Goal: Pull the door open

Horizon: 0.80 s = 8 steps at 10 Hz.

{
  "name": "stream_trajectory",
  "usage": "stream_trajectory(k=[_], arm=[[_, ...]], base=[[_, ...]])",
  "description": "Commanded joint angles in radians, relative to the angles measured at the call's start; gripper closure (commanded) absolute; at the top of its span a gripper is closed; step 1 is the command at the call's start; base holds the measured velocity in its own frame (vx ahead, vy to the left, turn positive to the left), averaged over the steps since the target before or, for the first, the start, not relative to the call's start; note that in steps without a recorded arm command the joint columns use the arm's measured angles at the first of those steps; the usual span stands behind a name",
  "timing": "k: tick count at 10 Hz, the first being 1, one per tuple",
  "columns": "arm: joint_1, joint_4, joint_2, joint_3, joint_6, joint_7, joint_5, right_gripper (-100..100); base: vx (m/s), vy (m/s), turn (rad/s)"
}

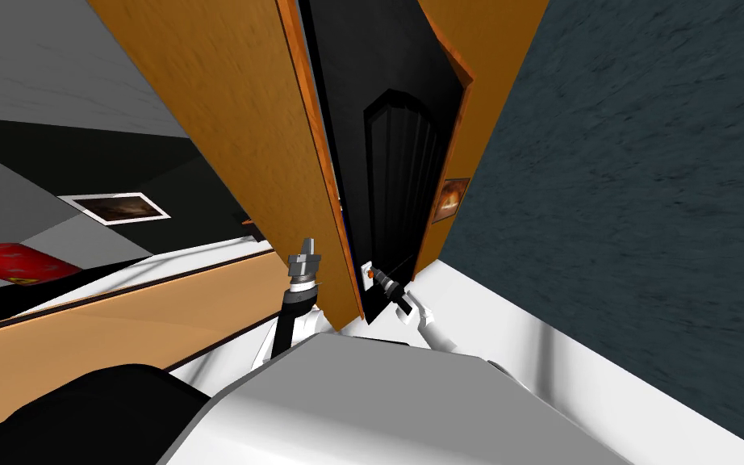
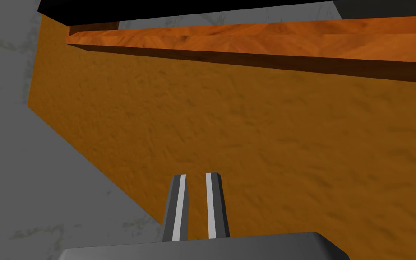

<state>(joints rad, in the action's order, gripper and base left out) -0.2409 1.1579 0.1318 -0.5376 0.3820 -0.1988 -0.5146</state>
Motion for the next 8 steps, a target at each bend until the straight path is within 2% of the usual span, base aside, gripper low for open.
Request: stream_trajectory(k=[1, 2, 6, 7, 8], arm=[[0.014, -0.007, -0.003, -0.025, 0.010, -0.050, 0.050, 100], [0.014, -0.007, -0.003, -0.025, 0.010, -0.065, 0.069, 100], [0.014, -0.007, -0.003, -0.025, 0.010, -0.065, 0.069, 100], [0.017, -0.004, 0.007, -0.024, 0.009, -0.106, 0.119, 100], [0.020, -0.001, 0.017, -0.023, 0.008, -0.134, 0.150, 100]], base=[[-0.046, -0.044, 0.253], [-0.029, -0.047, 0.064], [-0.004, -0.007, -0.011], [-0.025, -0.010, 0.122], [-0.034, -0.035, 0.276]])
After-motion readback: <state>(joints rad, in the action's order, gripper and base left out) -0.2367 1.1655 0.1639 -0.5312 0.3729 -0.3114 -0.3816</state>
